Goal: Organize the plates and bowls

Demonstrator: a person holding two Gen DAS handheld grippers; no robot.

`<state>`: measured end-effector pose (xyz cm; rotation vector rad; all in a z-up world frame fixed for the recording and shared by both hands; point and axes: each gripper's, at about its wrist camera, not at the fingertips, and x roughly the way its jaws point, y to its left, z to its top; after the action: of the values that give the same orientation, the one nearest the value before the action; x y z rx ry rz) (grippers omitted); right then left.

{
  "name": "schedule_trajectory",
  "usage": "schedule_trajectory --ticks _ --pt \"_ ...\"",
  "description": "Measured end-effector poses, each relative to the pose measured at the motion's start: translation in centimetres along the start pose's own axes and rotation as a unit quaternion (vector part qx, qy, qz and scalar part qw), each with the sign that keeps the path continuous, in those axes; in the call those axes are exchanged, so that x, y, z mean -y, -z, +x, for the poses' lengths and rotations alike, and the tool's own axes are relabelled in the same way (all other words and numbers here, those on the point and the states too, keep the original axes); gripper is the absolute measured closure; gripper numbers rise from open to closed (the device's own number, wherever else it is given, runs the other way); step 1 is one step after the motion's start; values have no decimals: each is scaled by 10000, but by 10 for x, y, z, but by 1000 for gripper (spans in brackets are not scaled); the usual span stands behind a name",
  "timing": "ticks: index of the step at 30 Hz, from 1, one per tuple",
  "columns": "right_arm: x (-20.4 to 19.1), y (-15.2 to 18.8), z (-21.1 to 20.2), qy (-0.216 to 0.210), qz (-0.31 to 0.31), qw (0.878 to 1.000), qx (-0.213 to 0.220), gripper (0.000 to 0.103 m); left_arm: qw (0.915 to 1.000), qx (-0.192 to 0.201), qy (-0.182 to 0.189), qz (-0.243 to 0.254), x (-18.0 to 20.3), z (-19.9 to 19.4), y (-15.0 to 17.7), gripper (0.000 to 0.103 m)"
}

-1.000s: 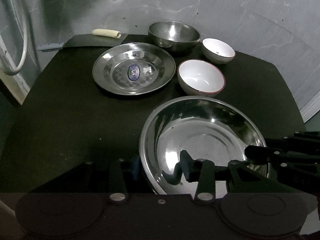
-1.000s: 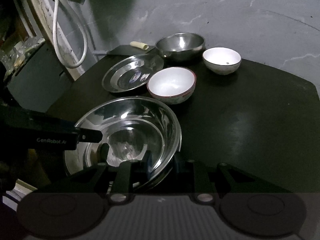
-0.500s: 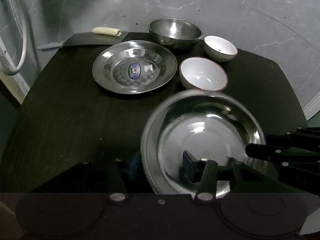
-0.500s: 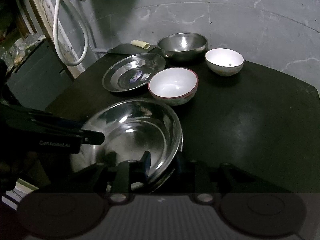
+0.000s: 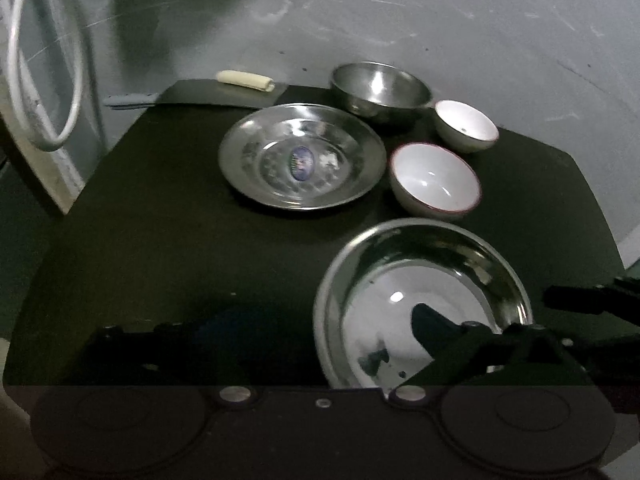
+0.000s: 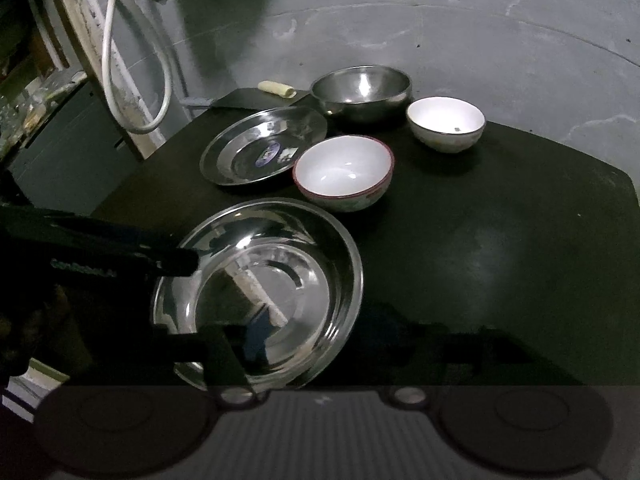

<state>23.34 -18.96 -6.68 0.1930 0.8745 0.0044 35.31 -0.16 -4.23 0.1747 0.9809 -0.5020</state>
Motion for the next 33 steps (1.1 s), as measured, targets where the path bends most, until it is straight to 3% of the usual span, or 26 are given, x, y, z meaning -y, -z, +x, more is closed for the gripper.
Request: schedule_trajectory --ticks 4,7,12,24,30,33 --pt "1 0 -2 45 105 9999 73 10 9996 41 -126 -264 -12 0 0 1" --pt "2 0 -4 83 176 9997 156 1 9986 175 -257 -418 -23 -3 -4 1" --pt "0 0 -5 236 275 9990 270 0 9959 382 -326 -758 -47 -5 -13 1" --pt "-12 -6 -3 912 203 9926 773 0 9906 911 130 -1010 -89 2 -35 1" --pt "-19 -22 4 1059 86 9893 1002 0 9912 914 121 -948 -101 22 -49 1" --pt "-25 -41 13 1140 -147 9866 1154 0 9923 1040 -34 -675 -102 33 -57 1"
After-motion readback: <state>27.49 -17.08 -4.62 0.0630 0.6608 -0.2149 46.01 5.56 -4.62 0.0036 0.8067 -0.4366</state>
